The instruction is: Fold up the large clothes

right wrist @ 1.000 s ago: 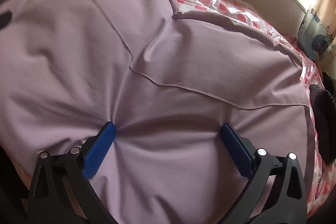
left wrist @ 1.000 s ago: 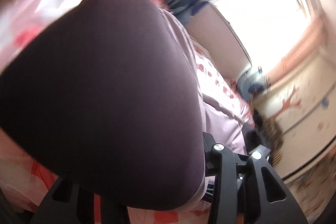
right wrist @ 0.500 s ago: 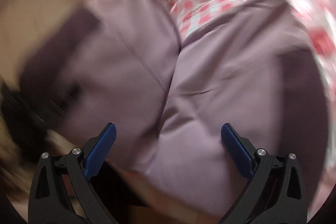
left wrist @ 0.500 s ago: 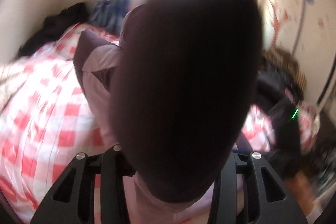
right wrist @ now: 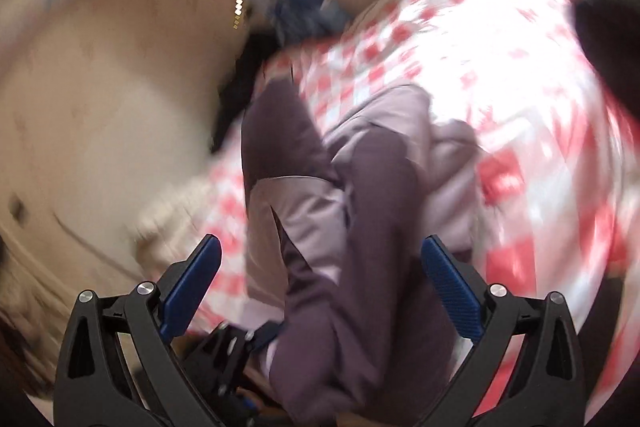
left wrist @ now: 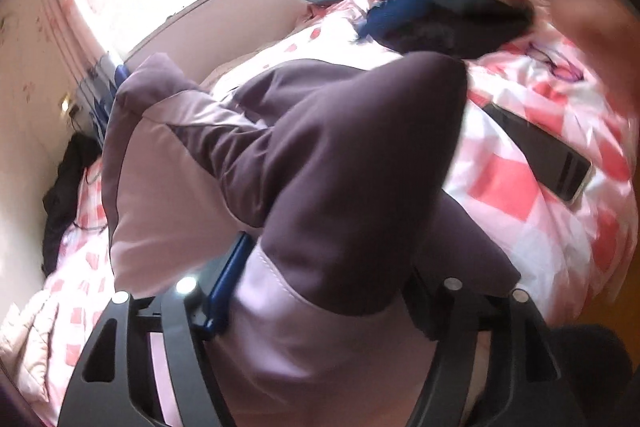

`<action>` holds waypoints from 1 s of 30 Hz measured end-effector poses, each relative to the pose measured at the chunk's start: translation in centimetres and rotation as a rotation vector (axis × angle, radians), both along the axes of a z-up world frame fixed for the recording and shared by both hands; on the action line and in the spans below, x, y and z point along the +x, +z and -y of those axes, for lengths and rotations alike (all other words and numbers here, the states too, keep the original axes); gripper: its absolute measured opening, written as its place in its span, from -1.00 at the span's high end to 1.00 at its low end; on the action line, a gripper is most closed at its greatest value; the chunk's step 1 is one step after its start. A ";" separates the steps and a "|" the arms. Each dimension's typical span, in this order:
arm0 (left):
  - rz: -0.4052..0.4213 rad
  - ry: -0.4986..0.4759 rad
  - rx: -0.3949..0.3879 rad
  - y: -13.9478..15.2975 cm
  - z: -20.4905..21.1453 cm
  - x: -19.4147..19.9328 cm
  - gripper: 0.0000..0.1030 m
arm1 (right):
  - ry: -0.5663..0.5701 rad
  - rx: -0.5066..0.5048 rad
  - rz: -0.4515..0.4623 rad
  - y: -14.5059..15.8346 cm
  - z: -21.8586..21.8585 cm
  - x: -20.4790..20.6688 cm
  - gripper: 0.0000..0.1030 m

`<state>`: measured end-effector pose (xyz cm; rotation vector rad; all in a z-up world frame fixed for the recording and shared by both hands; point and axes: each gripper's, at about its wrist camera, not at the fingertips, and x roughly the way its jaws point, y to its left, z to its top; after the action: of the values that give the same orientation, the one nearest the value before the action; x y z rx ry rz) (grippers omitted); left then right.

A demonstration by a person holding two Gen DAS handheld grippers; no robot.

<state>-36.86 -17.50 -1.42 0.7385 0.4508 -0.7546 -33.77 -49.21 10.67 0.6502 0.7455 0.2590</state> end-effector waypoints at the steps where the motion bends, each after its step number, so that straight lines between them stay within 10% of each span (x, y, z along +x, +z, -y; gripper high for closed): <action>1: 0.012 -0.007 0.014 -0.4 0.3 0.1 -0.31 | 0.043 -0.057 -0.034 0.5 -1.5 1.9 -0.88; 5: 0.017 -0.062 0.056 -0.8 0.3 -0.3 -0.31 | 0.116 -0.320 -0.221 -2.3 -6.7 7.4 -0.88; 8: -0.050 -0.147 0.074 0.4 0.3 0.1 -0.31 | 0.070 -0.182 -0.237 -6.3 -5.0 7.4 -0.89; 12: -0.354 -0.124 -0.252 5.8 -5.8 3.7 -0.31 | 0.001 -0.031 -0.181 -9.6 -2.1 5.0 -0.87; 18: -0.382 0.194 -0.551 10.0 -7.5 16.7 -0.31 | 0.008 0.003 -0.131 -9.4 -0.6 4.7 -0.87; 23: -0.489 0.265 -0.488 5.7 -3.5 22.9 -0.36 | 0.285 -0.063 -0.025 -6.2 -3.6 1.5 -0.87; 30: -0.462 0.179 -0.456 5.6 -1.7 19.8 -0.36 | 0.497 -0.003 0.029 -4.8 -5.1 -1.8 -0.89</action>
<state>-17.10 -15.81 4.13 0.0885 0.7198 -0.8200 -35.62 -44.12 5.86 0.4484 0.8729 0.7210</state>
